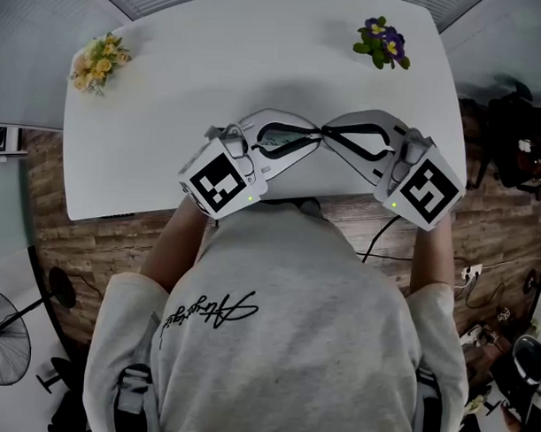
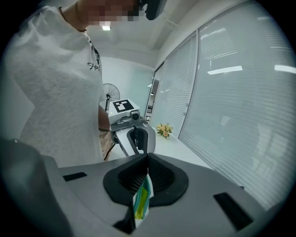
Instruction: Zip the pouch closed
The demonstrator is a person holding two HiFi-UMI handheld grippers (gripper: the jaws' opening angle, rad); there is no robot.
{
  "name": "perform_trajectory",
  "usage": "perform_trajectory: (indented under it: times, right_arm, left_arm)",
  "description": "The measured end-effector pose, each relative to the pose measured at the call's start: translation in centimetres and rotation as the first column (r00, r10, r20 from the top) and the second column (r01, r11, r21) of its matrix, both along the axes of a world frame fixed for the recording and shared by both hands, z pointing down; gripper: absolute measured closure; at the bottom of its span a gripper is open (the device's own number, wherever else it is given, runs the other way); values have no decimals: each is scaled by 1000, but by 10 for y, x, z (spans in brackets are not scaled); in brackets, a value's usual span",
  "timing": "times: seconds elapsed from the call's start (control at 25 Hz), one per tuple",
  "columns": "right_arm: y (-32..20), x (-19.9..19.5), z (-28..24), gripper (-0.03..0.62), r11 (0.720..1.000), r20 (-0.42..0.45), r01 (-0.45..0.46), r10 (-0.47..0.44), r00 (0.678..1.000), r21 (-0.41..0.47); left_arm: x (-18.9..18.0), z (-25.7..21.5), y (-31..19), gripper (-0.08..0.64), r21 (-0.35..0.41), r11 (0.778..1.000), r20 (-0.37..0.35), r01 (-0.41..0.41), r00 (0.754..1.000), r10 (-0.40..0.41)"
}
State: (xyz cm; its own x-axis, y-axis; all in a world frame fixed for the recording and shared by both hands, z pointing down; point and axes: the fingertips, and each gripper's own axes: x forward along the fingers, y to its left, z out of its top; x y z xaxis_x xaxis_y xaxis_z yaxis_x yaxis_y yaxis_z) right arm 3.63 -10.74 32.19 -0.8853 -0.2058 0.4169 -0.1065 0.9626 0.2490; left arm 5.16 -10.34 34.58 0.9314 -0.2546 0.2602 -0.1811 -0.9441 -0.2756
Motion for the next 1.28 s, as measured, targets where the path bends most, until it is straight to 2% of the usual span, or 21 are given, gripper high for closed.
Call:
perform_trajectory:
  times: [0.12, 0.24, 0.4, 0.6, 0.72, 0.96, 1.08, 1.16, 1.28]
  right_arm:
    - [2, 1, 6, 591, 998, -3, 17, -17, 1000, -62]
    - [1, 3, 7, 592, 999, -3, 12, -12, 1000, -53]
    - [-11, 8, 1, 592, 996, 22, -88, 88, 996, -10]
    - [-24, 14, -6, 592, 976, 74, -217, 215, 974, 25]
    - [-24, 14, -10, 592, 967, 122, -256, 253, 960, 11]
    - [-10, 18, -1, 581, 978, 169, -205, 208, 963, -31]
    - [-6, 23, 8, 450, 986, 127, -164, 166, 978, -27]
    - [-5, 25, 12, 463, 990, 98, -143, 143, 985, -1]
    - [-2, 22, 13, 453, 994, 119, -97, 102, 988, -50]
  left_arm:
    - [2, 5, 3, 535, 39, 999, 38, -12, 999, 11]
    - [2, 5, 4, 535, 37, 999, 27, -13, 1000, 12]
    - [-1, -2, 0, 535, 39, 999, -6, 7, 1000, -7]
    - [-7, -8, -3, 535, 17, 1000, -66, 25, 998, -24]
    - [-9, -9, -4, 535, 24, 999, -78, 39, 996, -37]
    - [-13, -12, -5, 535, 35, 999, -81, 40, 996, -37]
    - [-14, -14, -4, 535, 43, 999, -85, 25, 996, -22]
    - [-15, -14, -3, 535, 46, 999, -85, 17, 996, -13]
    - [-14, -14, 0, 535, 53, 999, -84, 3, 997, 1]
